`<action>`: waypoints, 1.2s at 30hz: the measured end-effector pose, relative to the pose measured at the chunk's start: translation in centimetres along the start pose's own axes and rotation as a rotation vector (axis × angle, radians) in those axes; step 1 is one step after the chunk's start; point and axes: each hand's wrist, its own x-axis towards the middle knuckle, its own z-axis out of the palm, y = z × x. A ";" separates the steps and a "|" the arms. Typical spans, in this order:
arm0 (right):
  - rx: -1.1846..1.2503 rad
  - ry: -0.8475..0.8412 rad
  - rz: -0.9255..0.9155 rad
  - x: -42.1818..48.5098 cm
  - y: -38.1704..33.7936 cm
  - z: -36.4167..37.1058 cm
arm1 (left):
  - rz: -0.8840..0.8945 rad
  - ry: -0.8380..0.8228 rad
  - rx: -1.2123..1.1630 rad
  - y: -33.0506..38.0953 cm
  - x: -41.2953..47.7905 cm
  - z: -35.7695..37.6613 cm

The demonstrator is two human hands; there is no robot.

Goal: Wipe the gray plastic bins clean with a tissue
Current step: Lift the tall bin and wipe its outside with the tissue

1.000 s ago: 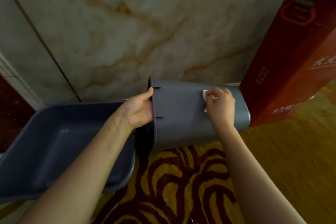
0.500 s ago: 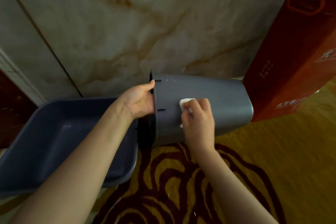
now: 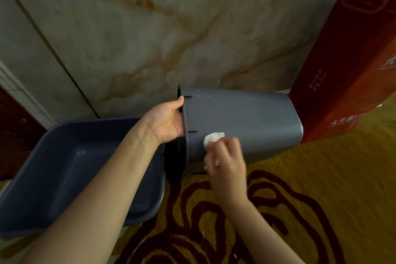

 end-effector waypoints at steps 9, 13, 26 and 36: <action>0.042 -0.141 0.133 6.9 0.8 -2.0 | 0.008 0.035 0.056 0.5 -0.5 -0.4; 0.047 -0.113 0.132 5.0 0.6 -1.7 | 0.014 0.140 -0.075 2.2 -0.3 0.3; 0.180 0.009 0.126 5.6 -2.1 -2.5 | 0.103 0.385 0.044 1.2 -0.4 4.7; 0.084 0.040 0.163 3.6 0.3 0.0 | 0.180 0.291 0.033 -0.8 -2.3 2.1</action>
